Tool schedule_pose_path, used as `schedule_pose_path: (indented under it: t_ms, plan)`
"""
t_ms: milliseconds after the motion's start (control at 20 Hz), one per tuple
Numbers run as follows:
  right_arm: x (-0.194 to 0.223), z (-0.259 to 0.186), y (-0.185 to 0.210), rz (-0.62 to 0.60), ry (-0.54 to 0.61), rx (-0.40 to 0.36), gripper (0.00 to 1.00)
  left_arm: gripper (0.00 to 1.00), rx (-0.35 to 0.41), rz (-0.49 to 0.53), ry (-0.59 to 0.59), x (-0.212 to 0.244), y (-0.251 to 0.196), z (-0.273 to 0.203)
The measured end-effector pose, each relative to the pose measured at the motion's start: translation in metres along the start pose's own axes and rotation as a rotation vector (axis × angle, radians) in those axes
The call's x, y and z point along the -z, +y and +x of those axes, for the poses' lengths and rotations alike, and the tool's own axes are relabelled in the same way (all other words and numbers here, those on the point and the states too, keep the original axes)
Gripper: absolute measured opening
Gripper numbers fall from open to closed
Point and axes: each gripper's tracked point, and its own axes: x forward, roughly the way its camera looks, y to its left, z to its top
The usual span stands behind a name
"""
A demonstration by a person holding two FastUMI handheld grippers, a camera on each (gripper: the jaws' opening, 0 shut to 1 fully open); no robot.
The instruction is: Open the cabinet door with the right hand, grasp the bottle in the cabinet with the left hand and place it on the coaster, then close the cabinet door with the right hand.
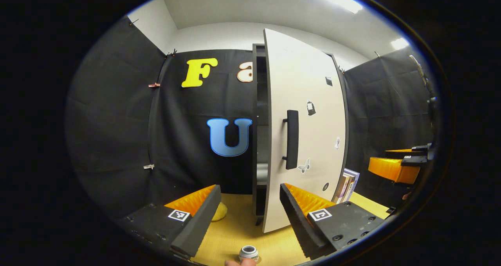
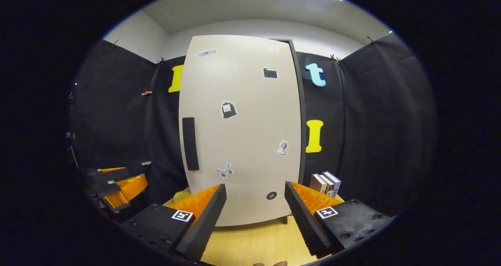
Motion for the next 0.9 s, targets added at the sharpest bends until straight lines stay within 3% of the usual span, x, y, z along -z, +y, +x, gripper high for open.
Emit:
schedule_pose_path:
  t_ms: [900]
  plan:
    - [-0.005, -0.011, -0.028, 0.004, -0.009, 0.042, 0.97, 0.95, 0.014, 0.018, -0.009, -0.004, -0.017, -0.001]
